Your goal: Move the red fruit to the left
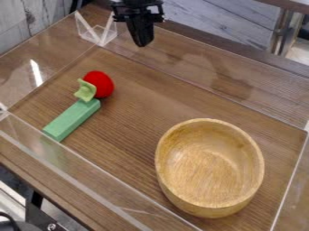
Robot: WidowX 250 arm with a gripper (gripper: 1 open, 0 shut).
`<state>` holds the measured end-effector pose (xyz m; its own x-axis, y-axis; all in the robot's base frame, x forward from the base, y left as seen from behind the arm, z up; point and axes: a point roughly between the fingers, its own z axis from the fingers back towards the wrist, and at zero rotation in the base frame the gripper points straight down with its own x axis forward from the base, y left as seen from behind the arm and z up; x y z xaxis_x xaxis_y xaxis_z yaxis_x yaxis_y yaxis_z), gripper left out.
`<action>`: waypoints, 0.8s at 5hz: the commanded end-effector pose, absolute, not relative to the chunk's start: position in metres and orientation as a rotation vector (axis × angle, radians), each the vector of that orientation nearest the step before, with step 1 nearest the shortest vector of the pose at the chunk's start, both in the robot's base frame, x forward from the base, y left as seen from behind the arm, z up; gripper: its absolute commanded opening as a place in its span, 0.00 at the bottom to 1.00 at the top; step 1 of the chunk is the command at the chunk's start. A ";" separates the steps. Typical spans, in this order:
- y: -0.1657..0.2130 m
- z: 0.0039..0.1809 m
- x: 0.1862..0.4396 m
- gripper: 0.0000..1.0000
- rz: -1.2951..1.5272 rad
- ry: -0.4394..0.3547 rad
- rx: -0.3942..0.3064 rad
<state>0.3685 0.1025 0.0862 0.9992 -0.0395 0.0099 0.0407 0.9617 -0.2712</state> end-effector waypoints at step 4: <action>0.133 0.082 0.375 1.00 -0.055 -0.006 -0.270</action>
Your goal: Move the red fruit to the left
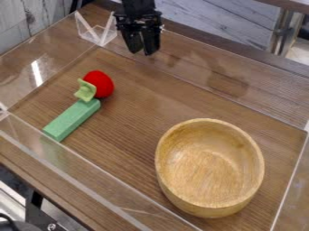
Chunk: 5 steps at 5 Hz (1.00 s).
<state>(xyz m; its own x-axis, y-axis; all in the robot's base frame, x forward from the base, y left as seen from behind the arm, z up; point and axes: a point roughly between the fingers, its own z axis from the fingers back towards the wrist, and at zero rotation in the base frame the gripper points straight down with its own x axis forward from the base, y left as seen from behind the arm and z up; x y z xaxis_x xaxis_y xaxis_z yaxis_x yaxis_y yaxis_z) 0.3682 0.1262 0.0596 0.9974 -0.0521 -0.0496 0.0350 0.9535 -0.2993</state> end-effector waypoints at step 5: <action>0.101 0.128 0.364 1.00 -0.186 -0.019 -0.260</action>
